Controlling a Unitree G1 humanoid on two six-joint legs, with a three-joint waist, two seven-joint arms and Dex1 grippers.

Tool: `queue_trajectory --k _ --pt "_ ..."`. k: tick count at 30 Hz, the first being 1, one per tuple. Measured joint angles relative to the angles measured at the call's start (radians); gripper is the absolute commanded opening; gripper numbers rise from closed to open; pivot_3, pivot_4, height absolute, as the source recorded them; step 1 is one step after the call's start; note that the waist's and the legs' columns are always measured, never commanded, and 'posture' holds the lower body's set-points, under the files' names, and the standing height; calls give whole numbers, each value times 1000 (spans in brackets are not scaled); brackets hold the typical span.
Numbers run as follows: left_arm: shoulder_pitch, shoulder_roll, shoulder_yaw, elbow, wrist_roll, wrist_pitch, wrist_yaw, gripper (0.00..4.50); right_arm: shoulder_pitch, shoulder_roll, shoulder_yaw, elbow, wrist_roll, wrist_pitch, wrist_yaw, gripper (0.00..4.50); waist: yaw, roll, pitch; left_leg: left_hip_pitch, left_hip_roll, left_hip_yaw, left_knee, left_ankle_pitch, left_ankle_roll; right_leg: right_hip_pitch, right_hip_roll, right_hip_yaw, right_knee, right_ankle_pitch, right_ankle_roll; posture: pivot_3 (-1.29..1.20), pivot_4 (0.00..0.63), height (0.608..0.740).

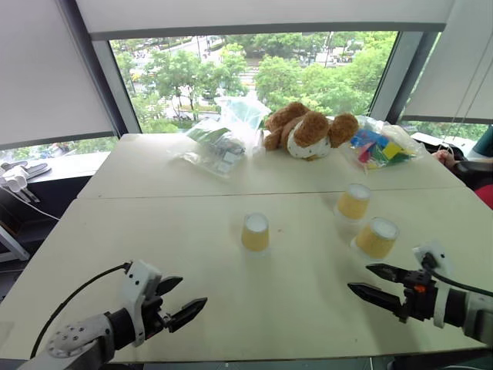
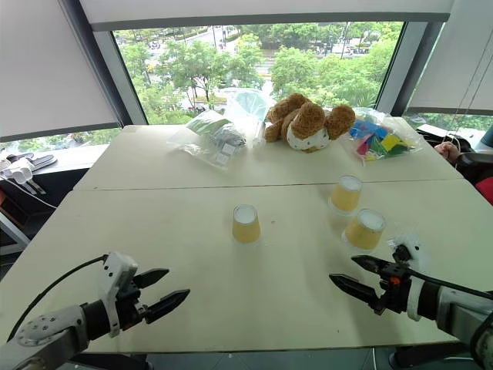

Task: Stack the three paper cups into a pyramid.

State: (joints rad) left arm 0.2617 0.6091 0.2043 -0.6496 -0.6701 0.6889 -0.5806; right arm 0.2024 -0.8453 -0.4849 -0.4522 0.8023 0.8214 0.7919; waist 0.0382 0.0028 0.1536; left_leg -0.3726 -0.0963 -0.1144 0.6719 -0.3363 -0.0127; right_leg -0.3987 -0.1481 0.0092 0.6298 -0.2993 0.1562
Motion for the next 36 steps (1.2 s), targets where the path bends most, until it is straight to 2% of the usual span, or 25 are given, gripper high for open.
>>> queue_trajectory --k 16,18,20,23,28,32,36 --pt "-28 0 -1 11 7 -2 0 4415 -14 11 12 -8 -4 -2 -20 4500 0 0 0 0 0 0 0 0 0 0 0 0 0 0 0 0 150 740" --pt "-43 37 -8 23 23 0 -14 4415 -19 13 21 -9 -16 -7 -30 4500 0 0 0 0 0 0 0 0 0 0 0 -1 1 0 0 0 150 740" --pt "-77 100 -14 53 51 1 -34 4415 -25 21 36 -15 -33 -16 -44 4500 0 0 0 0 0 0 0 0 0 0 0 -1 1 0 0 0 150 740" --pt "-162 134 12 117 10 23 -95 4415 -22 26 35 -44 -34 -20 -68 4500 0 0 0 0 -1 -1 1 0 0 0 0 -1 1 0 0 0 150 740" --pt "-375 225 14 271 -22 36 -227 4415 6 79 -101 -76 -37 -33 -161 4500 3 0 0 0 -2 -3 1 0 0 1 -1 -3 1 0 0 0 150 740" --pt "-504 229 -19 328 -42 51 -291 4415 49 132 -169 -76 -83 -74 -225 4500 -6 0 0 0 -3 -3 2 0 0 1 -2 -4 2 0 0 0 150 740" --pt "-525 188 -76 319 -58 76 -301 4415 29 152 -185 -49 -132 -134 -269 4500 -30 1 -1 0 -2 -3 2 0 0 1 -1 -4 3 0 0 0 150 740"
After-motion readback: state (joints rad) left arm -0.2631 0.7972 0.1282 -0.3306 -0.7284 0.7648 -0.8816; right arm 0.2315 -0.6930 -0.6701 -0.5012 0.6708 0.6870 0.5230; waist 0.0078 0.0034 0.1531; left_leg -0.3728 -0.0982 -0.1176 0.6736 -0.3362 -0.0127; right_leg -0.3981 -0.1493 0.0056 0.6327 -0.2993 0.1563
